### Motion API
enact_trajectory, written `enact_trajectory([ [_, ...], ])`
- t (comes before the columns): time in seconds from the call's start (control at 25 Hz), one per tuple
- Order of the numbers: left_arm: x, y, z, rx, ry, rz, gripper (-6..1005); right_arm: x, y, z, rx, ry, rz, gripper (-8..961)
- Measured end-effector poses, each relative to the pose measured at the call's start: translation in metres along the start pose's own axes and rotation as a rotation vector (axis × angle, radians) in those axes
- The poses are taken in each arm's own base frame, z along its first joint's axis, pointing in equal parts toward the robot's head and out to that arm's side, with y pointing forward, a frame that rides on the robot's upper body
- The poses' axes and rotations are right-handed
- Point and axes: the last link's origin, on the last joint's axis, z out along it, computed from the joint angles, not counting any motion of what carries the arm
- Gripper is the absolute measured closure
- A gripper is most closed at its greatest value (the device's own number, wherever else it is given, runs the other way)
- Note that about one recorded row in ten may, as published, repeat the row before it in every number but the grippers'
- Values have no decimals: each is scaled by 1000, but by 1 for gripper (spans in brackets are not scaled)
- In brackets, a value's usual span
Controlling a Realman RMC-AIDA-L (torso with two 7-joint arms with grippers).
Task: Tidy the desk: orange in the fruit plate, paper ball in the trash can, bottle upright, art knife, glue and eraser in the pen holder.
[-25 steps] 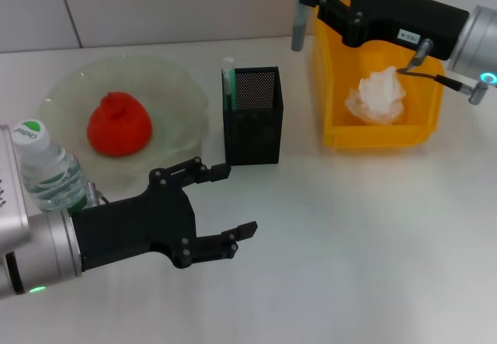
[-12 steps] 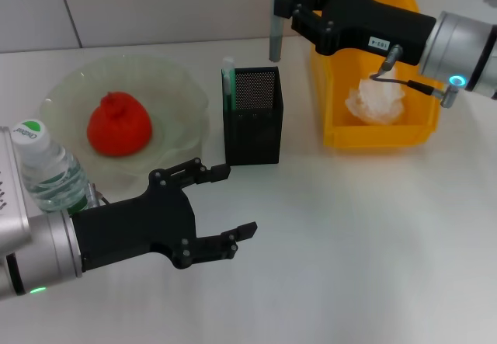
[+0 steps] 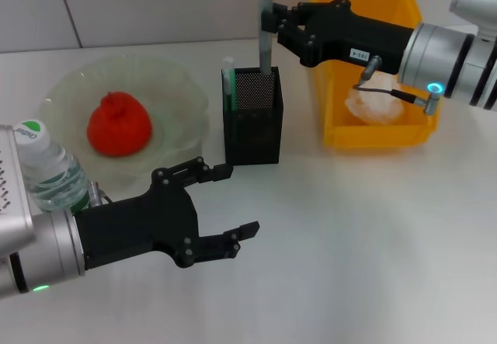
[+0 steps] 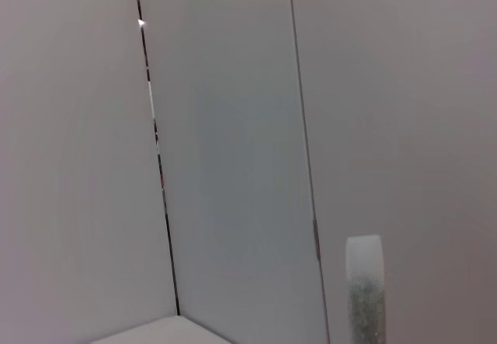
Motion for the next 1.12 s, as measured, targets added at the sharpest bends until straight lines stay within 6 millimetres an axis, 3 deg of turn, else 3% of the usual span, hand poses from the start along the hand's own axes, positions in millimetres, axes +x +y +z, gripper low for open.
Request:
enact_trajectory([
  [0.52, -1, 0, 0, 0, -1, -3, 181, 10, 4, 16, -4, 39, -17, 836],
  [1.12, -2, 0, 0, -2, -4, -2, 181, 21, 5, 16, 10, 67, -14, 785],
])
